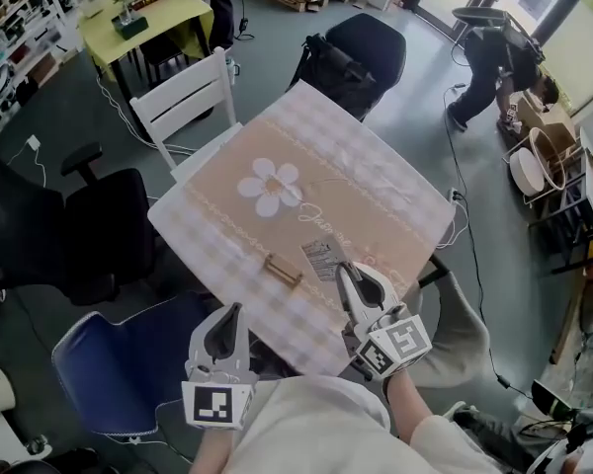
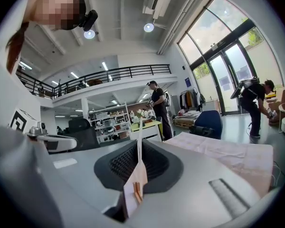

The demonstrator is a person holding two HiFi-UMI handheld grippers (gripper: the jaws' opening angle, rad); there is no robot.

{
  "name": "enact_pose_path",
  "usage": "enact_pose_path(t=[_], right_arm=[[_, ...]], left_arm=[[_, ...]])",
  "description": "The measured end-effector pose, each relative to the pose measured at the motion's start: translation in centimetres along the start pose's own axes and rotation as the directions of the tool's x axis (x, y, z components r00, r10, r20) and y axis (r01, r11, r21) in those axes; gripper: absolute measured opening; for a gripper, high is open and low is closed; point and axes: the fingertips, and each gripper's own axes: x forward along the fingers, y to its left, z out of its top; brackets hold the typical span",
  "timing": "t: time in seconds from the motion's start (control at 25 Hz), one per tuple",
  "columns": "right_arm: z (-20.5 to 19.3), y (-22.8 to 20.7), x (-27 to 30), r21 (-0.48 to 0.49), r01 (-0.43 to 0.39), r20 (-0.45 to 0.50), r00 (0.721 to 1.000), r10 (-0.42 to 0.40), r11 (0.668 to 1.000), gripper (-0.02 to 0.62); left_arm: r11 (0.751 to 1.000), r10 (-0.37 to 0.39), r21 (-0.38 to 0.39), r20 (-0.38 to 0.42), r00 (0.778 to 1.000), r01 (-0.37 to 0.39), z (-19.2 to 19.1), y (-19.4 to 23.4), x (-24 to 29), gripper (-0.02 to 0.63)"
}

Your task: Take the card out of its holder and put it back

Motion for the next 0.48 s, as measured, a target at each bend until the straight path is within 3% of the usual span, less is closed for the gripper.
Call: enact_pose_path(t=[0.48], right_arm=[[-0.9,2.0,-7.1,0.012,0.121,-0.011,0.993,-0.121,0.993,0.018]], left_arm=[[0.999,-0.048,0.019,0.010,0.999,0.048,-0.1,-0.9,-0.9,0.002]])
